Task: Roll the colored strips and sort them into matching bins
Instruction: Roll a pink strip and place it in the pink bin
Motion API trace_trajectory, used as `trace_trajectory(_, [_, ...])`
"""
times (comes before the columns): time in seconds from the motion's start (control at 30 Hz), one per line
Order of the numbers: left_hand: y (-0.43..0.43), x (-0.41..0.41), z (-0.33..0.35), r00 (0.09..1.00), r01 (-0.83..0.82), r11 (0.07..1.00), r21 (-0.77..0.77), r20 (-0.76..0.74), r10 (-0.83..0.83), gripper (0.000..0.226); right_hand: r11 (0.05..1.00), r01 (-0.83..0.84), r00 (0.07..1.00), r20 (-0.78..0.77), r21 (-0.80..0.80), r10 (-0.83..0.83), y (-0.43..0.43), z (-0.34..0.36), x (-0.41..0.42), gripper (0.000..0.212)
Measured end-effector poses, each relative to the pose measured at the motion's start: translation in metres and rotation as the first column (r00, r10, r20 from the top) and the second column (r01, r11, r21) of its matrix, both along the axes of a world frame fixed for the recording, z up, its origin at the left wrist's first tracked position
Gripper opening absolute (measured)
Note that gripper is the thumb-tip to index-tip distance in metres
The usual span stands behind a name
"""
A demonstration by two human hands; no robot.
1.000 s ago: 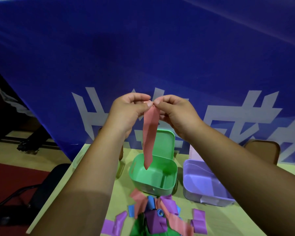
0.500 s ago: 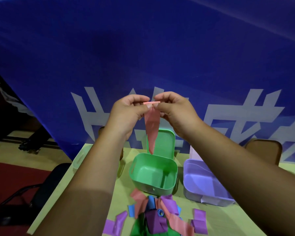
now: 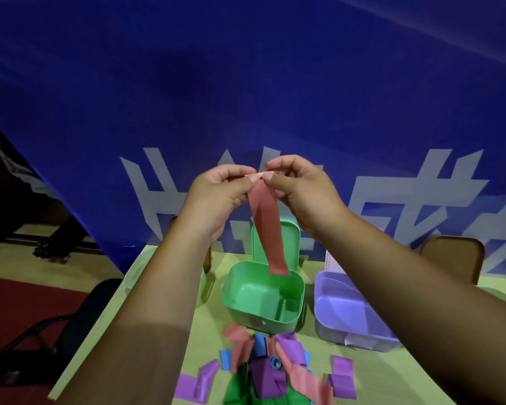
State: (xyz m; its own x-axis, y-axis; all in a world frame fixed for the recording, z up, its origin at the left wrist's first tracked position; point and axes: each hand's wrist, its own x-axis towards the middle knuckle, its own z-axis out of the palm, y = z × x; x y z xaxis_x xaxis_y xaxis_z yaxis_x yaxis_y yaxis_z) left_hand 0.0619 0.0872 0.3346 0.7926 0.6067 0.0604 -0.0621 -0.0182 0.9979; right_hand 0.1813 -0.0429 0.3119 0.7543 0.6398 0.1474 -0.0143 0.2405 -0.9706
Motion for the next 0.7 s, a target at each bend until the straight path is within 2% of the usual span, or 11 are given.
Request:
trace_trajectory(0.2, [-0.0014, 0.0029, -0.0046, 0.999, -0.030, 0.999, 0.013, 0.018, 0.029, 0.021, 1.000, 0.007, 1.000, -0.029, -0.013, -0.007, -0.0021, -0.0026, -0.0004, 0.019])
trace_trajectory(0.43, [-0.0044, -0.0010, 0.0022, 1.000, -0.014, 1.000, 0.021, 0.006, 0.014, 0.028, 0.999, 0.014, 1.000, 0.014, -0.038, -0.014, -0.0073, -0.0003, -0.0038, 0.014])
trace_trajectory(0.6, [-0.0088, -0.0020, 0.0010, 1.000, 0.004, 1.000, -0.031, 0.011, -0.003, 0.019, 1.000, 0.012, 1.000, -0.006, -0.002, -0.012, -0.0058, -0.0017, -0.0043, 0.018])
trace_trajectory(0.7, [-0.0107, -0.0004, -0.0011, 0.999, -0.021, 1.000, -0.009, 0.025, 0.021, 0.020, 1.000, 0.007, 1.000, -0.029, 0.006, -0.007, -0.0077, -0.0035, -0.0052, 0.022])
